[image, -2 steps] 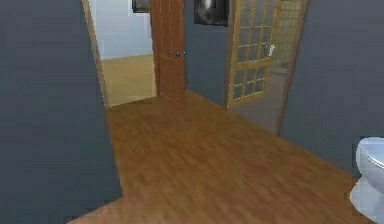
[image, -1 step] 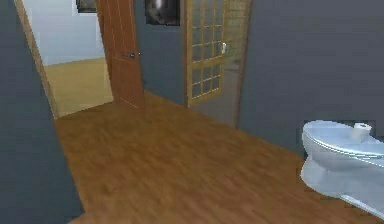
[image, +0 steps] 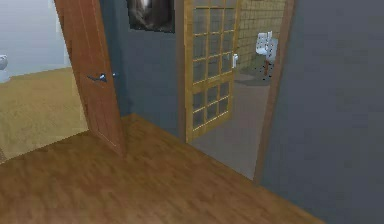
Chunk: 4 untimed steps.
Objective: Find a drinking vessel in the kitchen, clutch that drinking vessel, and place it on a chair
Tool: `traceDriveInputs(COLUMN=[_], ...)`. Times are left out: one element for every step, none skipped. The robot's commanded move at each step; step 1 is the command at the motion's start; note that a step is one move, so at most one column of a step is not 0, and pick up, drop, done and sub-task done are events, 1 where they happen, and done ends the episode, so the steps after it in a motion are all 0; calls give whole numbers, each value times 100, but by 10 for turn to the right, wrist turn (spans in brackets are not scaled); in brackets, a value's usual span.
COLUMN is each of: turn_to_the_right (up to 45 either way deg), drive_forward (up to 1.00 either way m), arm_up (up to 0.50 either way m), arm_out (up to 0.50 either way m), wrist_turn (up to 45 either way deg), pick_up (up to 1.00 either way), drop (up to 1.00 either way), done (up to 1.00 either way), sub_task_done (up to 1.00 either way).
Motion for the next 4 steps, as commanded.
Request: traceDriveInputs(turn_to_the_right=[30, 0, 0, 120], drive_forward=[0, 100, 25, 0], arm_up=[0, 0, 0, 0], arm_out=[0, 0, 0, 0], wrist_turn=[0, 0, 0, 0], pick_up=[0, 0, 0, 0], drop=[0, 0, 0, 0], done=[0, 0, 0, 0], sub_task_done=[0, 0, 0, 0])
